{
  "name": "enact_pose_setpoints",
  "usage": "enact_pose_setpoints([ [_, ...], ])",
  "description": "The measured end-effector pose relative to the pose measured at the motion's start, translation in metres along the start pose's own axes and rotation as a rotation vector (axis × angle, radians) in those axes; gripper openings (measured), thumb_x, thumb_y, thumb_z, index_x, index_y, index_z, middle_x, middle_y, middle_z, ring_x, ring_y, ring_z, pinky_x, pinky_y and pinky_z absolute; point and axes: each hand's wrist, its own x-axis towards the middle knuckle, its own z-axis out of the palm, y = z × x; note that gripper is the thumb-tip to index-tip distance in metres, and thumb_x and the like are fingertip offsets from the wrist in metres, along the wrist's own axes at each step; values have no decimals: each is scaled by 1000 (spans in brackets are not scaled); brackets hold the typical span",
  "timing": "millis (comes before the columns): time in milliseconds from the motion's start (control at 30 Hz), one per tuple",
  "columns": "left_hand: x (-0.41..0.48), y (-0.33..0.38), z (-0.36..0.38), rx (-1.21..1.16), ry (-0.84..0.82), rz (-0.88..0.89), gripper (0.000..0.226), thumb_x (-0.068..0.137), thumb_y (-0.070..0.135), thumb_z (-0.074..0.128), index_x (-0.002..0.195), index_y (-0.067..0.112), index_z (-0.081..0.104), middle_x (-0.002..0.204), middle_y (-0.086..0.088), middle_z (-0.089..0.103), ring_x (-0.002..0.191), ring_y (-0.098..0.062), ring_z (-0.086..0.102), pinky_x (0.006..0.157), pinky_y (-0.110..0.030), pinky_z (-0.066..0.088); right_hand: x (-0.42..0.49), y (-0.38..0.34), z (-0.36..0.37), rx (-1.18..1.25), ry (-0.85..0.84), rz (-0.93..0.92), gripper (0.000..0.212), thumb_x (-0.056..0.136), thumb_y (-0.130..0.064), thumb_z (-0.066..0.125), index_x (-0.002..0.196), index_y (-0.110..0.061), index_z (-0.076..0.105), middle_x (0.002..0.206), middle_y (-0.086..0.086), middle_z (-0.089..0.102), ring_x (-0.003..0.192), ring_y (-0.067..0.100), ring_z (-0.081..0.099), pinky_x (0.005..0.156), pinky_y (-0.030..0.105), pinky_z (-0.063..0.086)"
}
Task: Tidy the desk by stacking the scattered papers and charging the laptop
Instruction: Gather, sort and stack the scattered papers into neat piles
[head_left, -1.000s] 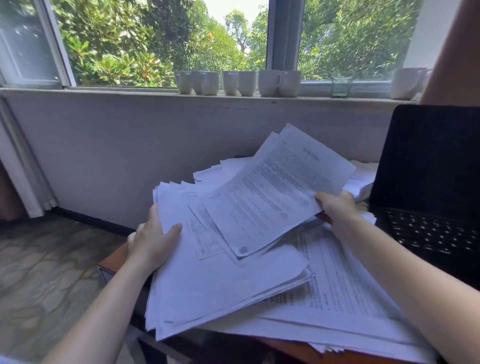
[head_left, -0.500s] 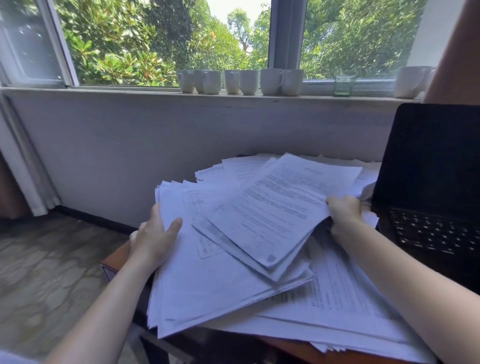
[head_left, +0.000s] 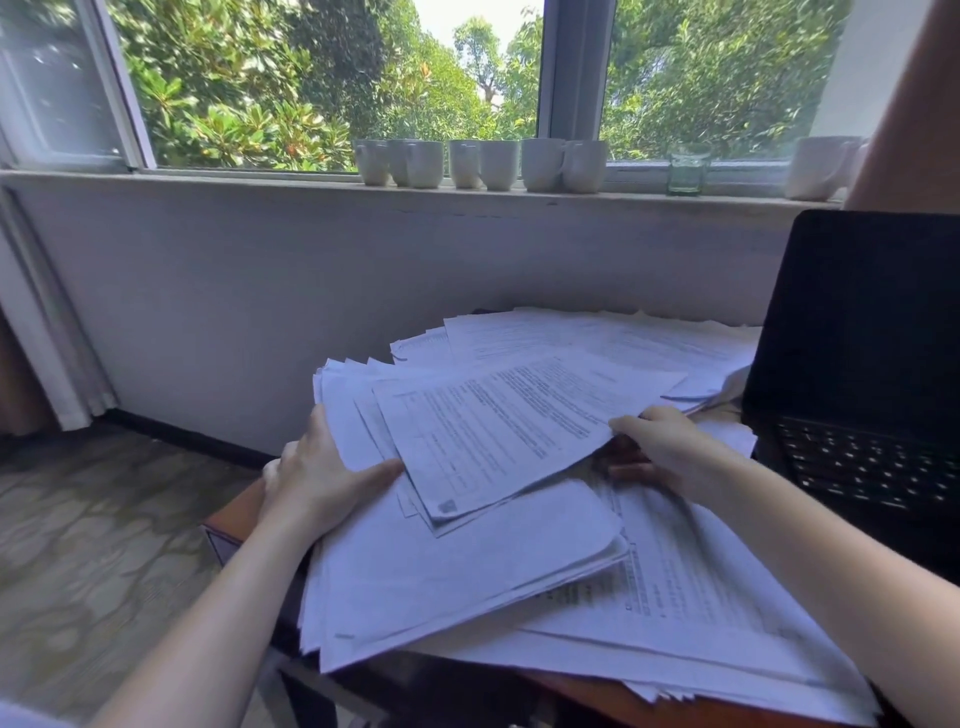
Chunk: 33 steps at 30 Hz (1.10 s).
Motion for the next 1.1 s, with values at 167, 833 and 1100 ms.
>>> enact_pose_setpoints([
  [167,1,-2,2,-4,12,1,99,54,73,59,134,22,29,129,-2,55,122,-30,45,97,-44,31,-11,-3,-21,90,42,139,14,96,-8,48,98,5,52,86,23,61,62,29,68,52,30,59],
  [833,5,-7,4,16,26,30,80,82,58,59,143,20,23,133,-6,53,127,-30,42,103,-43,28,34,-6,35,-25,272,-196,14,86,-1,52,78,-8,61,81,15,63,77,30,64,67,41,56],
  [1100,17,-16,9,-119,54,-15,83,76,64,22,140,13,31,131,-10,56,125,-31,45,104,-45,27,42,-41,-1,76,114,-169,15,96,-6,48,89,-13,59,69,0,63,47,7,60,38,12,42],
])
